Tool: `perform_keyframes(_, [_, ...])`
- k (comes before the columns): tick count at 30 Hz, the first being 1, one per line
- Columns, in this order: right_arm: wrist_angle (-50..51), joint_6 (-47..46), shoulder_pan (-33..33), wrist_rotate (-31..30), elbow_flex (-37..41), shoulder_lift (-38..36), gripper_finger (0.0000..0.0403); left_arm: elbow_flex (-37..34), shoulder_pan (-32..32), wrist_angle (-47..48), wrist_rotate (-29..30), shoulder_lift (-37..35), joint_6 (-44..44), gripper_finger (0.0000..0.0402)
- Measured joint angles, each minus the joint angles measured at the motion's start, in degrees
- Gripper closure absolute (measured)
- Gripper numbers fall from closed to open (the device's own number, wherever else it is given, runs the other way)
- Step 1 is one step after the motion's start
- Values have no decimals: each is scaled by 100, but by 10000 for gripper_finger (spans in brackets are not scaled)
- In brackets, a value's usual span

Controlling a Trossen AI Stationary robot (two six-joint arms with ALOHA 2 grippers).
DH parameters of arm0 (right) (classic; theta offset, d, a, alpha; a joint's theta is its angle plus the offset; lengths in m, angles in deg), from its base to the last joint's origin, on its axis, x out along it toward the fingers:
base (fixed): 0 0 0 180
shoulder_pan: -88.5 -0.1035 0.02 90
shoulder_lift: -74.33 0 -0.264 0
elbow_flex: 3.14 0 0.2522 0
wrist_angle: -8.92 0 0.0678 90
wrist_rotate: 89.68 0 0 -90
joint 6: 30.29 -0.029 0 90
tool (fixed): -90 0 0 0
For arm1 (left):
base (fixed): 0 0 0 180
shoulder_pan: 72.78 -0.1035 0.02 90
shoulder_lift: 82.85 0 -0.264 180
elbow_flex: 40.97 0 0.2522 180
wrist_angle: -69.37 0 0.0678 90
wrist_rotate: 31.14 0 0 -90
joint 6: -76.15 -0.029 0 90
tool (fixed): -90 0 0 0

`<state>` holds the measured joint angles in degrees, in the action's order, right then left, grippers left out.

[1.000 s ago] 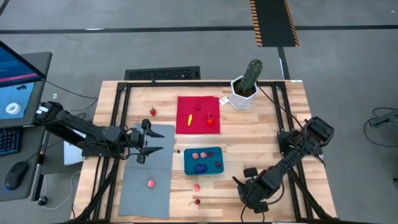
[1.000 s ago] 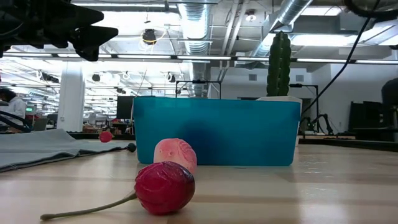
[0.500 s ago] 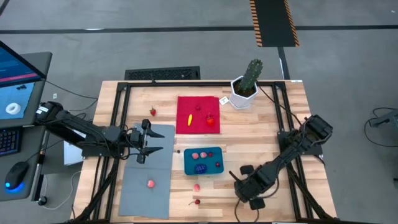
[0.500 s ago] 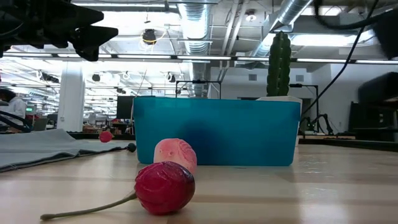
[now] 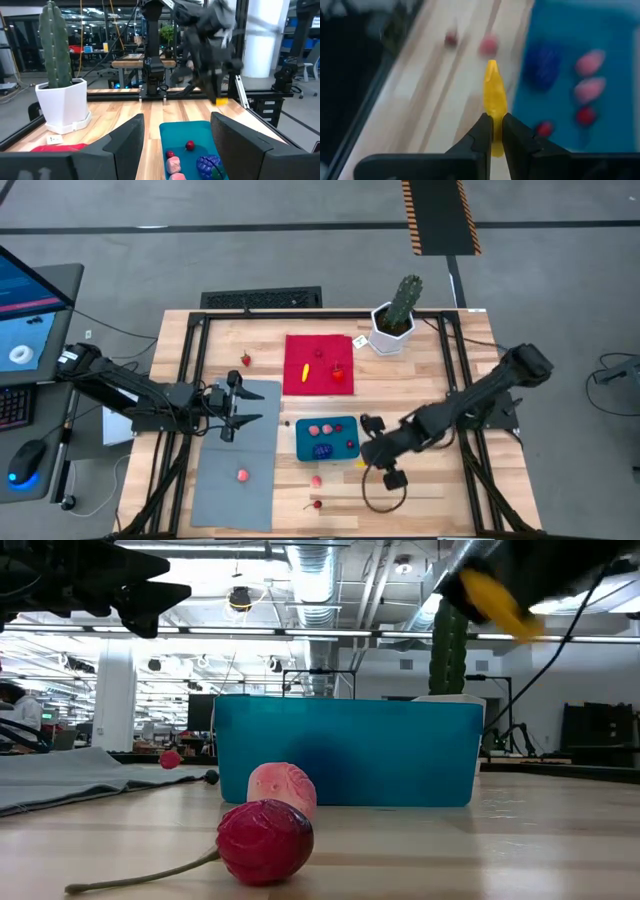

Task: Pick and placing Produce into tupperware
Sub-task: Put the corn into the blue bin

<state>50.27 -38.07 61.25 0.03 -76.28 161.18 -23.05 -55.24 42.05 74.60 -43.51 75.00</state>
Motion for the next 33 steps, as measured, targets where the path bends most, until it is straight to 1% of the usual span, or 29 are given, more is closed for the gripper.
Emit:
perform_keyframes(5, [-347,709,530,7,-2,-763,342,0,0,1,6,0,25,182])
perform_keyframes(10, [-276,1251,1122,66,22,-1406,342,0,0,2,9,0,25,182])
perform_keyframes(13, [-416,1544,1509,127,231,-1807,342,0,0,2,9,0,52,182])
perform_keyframes(16, [-656,1616,2010,411,566,-2167,342,0,0,23,9,0,97,182])
perform_keyframes(22, [-2017,1122,2847,1245,1737,-2689,342,1,0,64,11,0,187,182])
perform_keyframes(28, [-3592,333,3121,1381,2816,-2792,342,0,0,71,11,-2,204,182])
perform_keyframes(33, [-4592,-450,3353,1356,3483,-2671,342,1,0,80,9,-2,228,182])
